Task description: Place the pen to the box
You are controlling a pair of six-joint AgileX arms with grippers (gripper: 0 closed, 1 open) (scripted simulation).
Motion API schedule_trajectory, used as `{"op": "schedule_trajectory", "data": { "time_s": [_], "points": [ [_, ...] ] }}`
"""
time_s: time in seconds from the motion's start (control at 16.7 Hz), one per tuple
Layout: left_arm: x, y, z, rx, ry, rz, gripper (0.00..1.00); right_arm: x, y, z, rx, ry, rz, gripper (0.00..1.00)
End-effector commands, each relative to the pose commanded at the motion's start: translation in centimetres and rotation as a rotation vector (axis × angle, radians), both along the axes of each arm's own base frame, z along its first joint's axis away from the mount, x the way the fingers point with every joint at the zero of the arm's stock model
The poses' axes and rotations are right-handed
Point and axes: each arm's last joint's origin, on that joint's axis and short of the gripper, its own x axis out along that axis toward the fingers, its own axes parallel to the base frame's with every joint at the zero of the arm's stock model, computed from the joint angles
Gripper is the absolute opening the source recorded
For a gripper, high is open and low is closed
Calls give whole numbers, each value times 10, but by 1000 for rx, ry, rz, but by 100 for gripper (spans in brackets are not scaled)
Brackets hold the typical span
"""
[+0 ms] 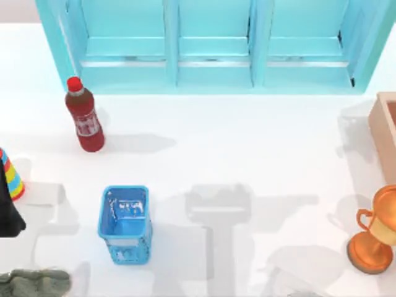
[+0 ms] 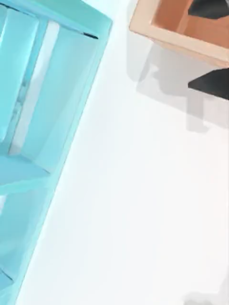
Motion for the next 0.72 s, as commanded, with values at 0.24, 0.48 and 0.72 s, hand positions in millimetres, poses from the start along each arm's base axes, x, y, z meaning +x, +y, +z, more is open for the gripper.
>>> {"op": "schedule_trajectory", "data": {
  "time_s": [0.24, 0.48, 0.72],
  "points": [
    [0, 0, 0, 0, 0, 0, 100, -36, -59, 9, -38, -8, -122, 0],
    [0, 0, 0, 0, 0, 0, 100, -57, -76, 13, -55, -15, -158, 0],
    [0, 0, 0, 0, 0, 0, 100, -56, -76, 12, -55, -12, -158, 0]
  ]
}}
